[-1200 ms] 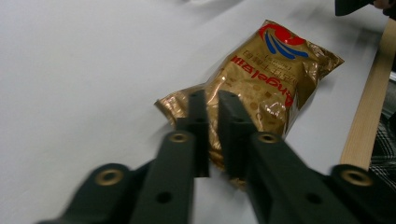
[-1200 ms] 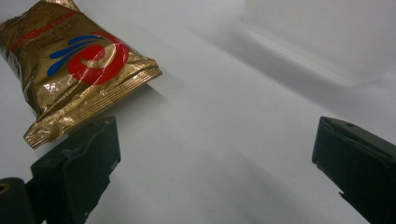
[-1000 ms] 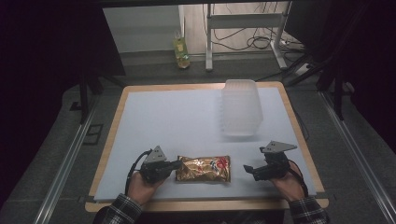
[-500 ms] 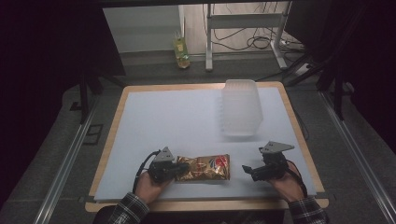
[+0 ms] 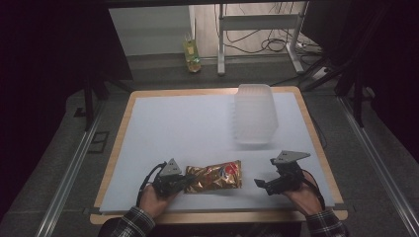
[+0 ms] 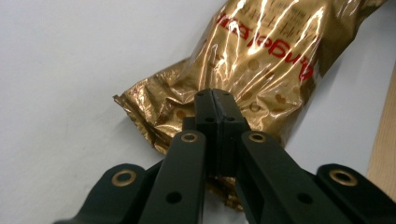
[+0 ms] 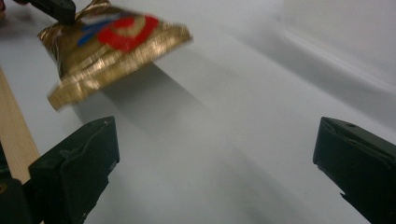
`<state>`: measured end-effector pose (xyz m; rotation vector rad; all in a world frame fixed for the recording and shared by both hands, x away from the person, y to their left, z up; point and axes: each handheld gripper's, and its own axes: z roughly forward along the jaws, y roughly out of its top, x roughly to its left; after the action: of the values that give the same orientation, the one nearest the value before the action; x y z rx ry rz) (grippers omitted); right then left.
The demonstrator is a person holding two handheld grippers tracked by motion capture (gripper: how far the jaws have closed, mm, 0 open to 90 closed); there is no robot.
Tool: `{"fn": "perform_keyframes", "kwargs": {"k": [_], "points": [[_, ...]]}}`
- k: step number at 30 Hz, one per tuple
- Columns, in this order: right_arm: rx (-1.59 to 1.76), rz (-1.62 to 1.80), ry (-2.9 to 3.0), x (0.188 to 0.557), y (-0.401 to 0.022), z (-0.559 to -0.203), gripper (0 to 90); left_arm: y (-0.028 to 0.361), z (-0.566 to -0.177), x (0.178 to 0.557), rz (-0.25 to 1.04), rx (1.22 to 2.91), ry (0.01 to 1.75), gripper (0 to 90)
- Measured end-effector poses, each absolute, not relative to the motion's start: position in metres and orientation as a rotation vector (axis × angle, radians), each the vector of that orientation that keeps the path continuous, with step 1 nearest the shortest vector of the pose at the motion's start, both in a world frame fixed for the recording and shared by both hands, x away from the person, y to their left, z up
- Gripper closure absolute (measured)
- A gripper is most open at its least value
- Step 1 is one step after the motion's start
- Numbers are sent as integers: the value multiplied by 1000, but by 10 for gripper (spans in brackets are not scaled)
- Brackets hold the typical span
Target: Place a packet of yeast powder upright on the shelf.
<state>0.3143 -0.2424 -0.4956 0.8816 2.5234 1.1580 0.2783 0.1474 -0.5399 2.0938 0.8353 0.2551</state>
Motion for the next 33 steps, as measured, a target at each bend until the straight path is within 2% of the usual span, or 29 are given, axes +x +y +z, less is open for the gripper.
{"fn": "perform_keyframes", "kwargs": {"k": [6,19,33], "points": [[866,1198,2554,312,-235,-494,6,152,-545,275,283,2179,852,900],[958,1289,2643,316,-215,-493,7,156,-546,278,227,2154,870,900],[1044,1331,2756,323,-190,-494,20,156,-546,278,229,2153,870,900]]}}
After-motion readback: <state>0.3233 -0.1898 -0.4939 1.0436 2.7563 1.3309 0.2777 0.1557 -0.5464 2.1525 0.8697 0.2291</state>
